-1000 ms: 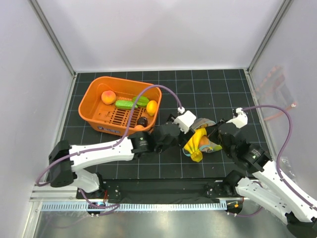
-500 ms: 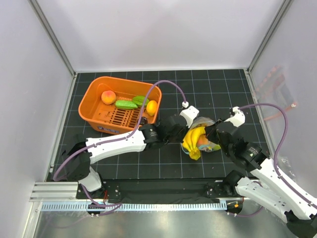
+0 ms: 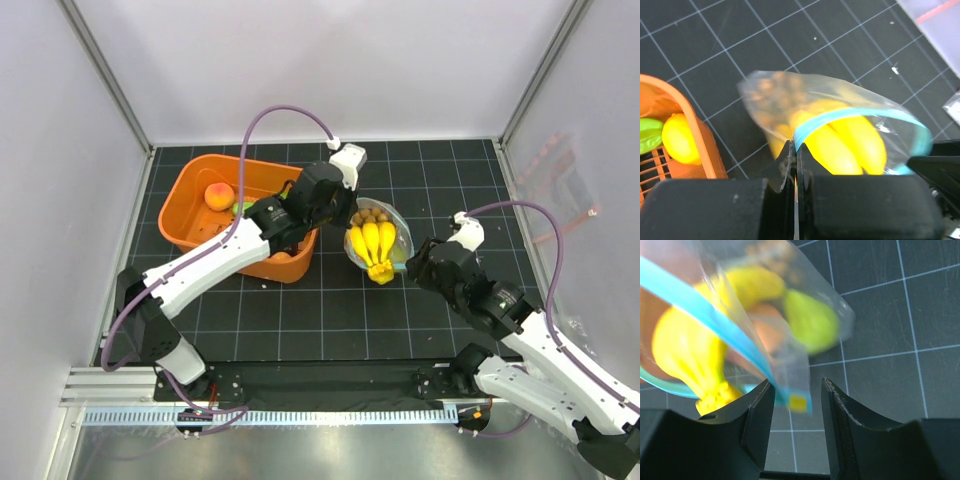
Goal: Place the food in the zip-top bag and seal the zipper
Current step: Adjust the zipper food storage bag at the center of the board.
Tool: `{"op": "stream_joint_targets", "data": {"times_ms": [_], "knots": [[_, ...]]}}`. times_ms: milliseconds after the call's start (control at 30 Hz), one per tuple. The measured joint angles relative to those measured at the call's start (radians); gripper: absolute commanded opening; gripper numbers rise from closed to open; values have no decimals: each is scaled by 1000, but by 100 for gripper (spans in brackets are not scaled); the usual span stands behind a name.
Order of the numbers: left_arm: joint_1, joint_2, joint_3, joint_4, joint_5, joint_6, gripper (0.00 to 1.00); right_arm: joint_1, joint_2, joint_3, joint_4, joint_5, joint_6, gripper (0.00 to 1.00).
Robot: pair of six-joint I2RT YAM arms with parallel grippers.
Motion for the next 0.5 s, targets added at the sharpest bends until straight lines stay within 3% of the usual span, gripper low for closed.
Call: {"op": "stream_joint_targets", "data": {"times_ms": [500], "knots": [[84,-3,27,-84,79,-30,0,0,79,0,42,-59,-112,56]]}}
